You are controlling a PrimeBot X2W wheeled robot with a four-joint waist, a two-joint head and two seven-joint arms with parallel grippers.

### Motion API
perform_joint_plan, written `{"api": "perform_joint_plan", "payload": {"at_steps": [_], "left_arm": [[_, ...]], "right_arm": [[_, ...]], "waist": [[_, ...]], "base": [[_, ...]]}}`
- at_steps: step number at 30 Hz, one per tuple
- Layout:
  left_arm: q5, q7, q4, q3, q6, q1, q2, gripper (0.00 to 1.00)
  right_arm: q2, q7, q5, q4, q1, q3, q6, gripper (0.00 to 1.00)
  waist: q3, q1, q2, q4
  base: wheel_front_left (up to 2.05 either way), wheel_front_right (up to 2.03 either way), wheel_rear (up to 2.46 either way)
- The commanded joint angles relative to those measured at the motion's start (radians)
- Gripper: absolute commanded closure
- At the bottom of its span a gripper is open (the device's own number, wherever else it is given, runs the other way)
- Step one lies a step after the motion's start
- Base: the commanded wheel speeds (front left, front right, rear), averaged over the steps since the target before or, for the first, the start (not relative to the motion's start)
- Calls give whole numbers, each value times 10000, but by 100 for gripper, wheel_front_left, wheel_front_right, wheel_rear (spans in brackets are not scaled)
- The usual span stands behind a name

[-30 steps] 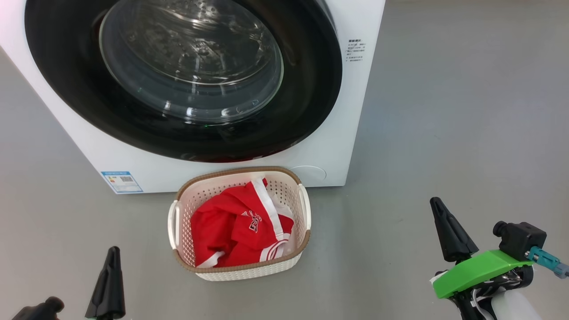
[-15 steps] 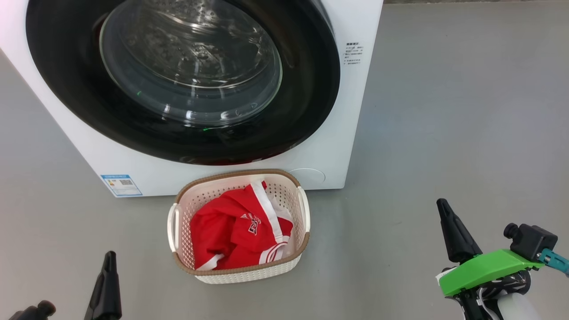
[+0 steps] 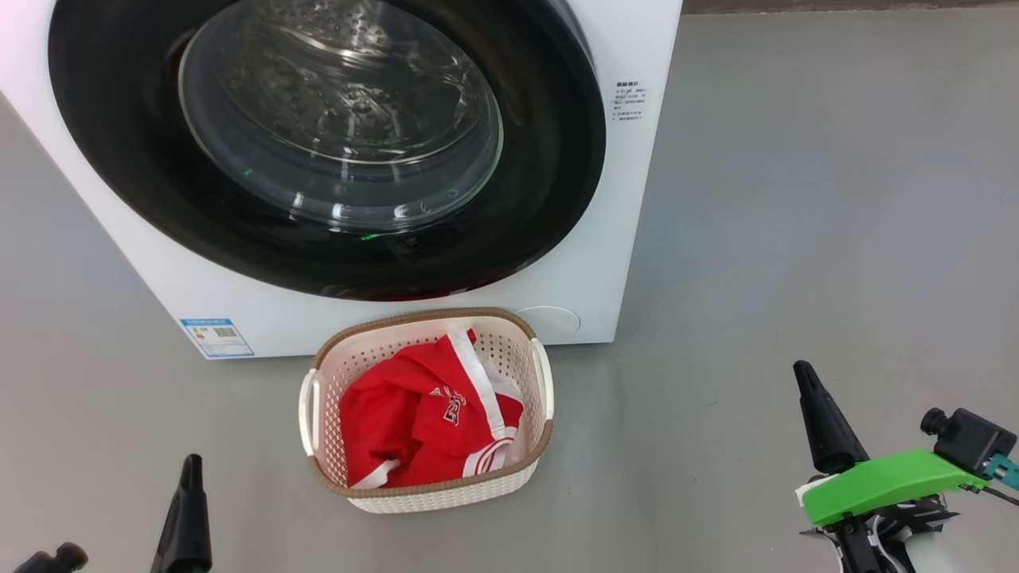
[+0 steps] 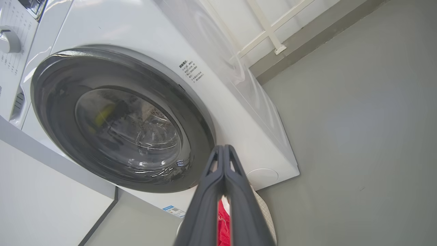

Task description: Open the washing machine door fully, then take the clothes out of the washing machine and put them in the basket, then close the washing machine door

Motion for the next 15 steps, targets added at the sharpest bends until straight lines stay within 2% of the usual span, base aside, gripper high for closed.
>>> {"api": "perform_joint_plan", "payload": {"at_steps": [1,15], "left_arm": [[-191,56,-156,212,-45,-466,86,100],[-1524,451,69,369,-59,-632,23,100]], "right_arm": [[-30,66,264,-301,-62,26,-11,100],[105,476,1701,-345,58,-229,-14,100]], "waist": [[-7,-1,0,-3],[-105,-1,0,-40]], "base": [[0,0,0],[0,0,0]]}}
